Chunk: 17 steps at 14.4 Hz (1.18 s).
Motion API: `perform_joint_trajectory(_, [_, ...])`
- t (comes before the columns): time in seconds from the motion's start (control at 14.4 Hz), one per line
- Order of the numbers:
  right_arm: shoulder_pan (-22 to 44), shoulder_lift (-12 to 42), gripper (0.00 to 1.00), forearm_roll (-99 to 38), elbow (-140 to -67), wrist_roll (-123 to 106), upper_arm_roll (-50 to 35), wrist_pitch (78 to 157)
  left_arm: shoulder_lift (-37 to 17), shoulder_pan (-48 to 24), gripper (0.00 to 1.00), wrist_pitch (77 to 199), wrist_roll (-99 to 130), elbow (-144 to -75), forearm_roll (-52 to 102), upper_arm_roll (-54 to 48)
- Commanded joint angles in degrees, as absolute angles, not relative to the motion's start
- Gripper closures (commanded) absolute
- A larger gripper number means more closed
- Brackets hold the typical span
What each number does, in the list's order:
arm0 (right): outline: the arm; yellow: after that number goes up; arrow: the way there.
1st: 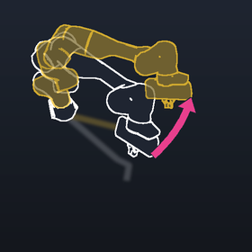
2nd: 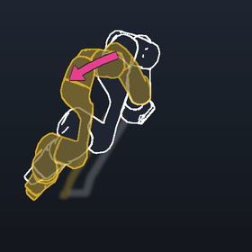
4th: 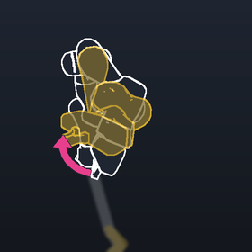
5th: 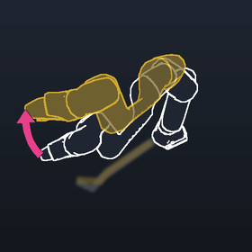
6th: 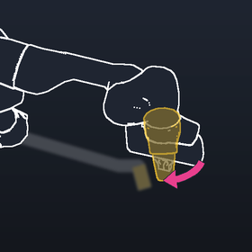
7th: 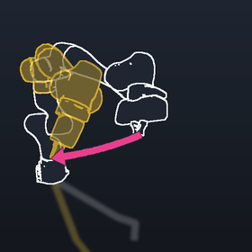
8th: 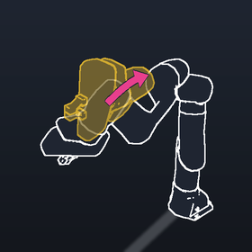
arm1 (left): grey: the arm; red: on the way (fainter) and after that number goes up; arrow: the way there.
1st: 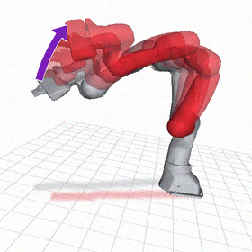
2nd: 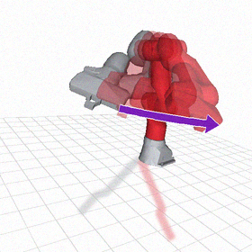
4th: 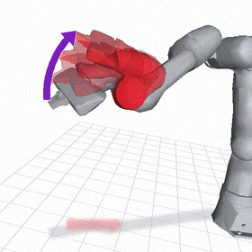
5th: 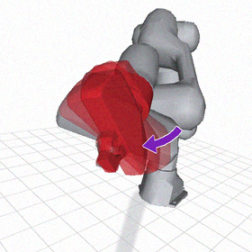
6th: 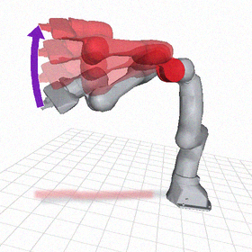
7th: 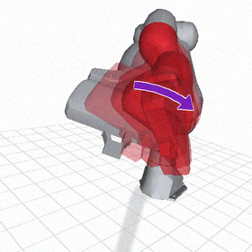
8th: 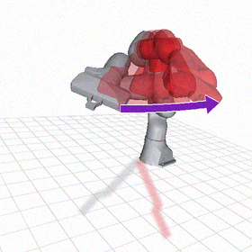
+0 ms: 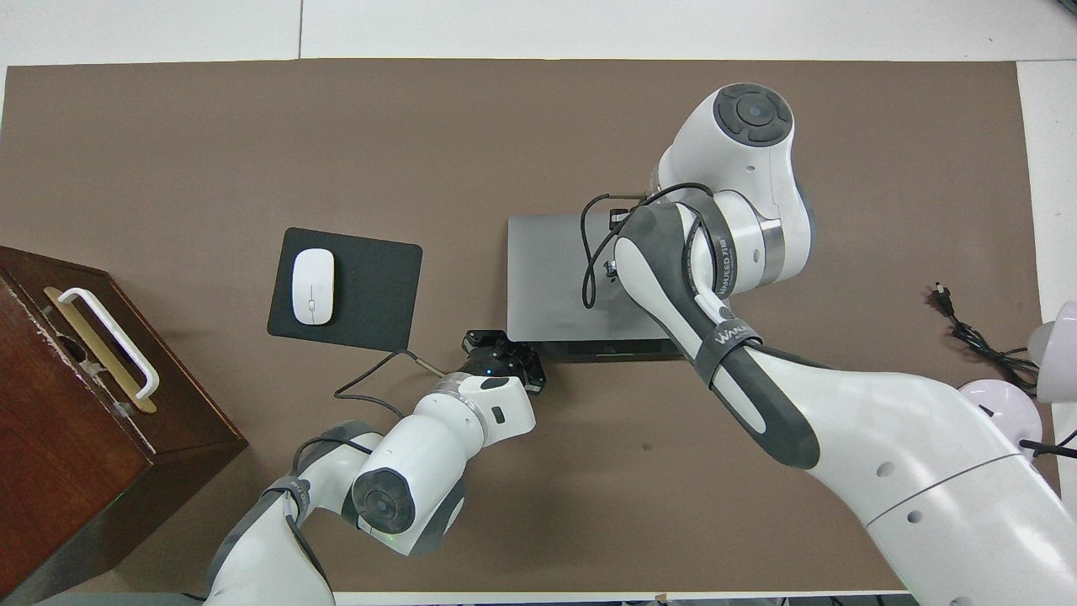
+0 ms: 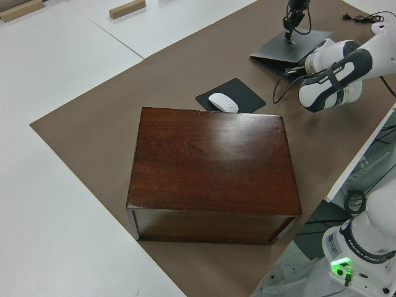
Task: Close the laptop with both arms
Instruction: 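Push the laptop lid down onto the keyboard with the right gripper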
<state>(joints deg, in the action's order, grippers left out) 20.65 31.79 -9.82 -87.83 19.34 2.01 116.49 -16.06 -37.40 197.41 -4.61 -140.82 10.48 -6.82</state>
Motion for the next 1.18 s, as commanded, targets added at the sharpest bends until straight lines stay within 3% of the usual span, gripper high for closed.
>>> perform_joint_trajectory(0.0, [20.57,30.15,1.00,-10.90,-90.53,20.48,1.76,118.12,-21.27,-37.18,1.00,197.49,-6.24,-141.59,10.72,-5.71])
perform_joint_trajectory(0.62, [18.46,27.16,1.00,-10.72,-86.67,20.22,2.55,113.39,-21.27,-36.65,1.00,197.49,-6.24,-141.59,10.72,-5.71])
perform_joint_trajectory(1.11, [11.96,19.87,1.00,-5.72,-85.87,10.83,2.55,108.11,-21.27,-36.48,1.00,197.40,-5.98,-141.50,10.72,-5.80])
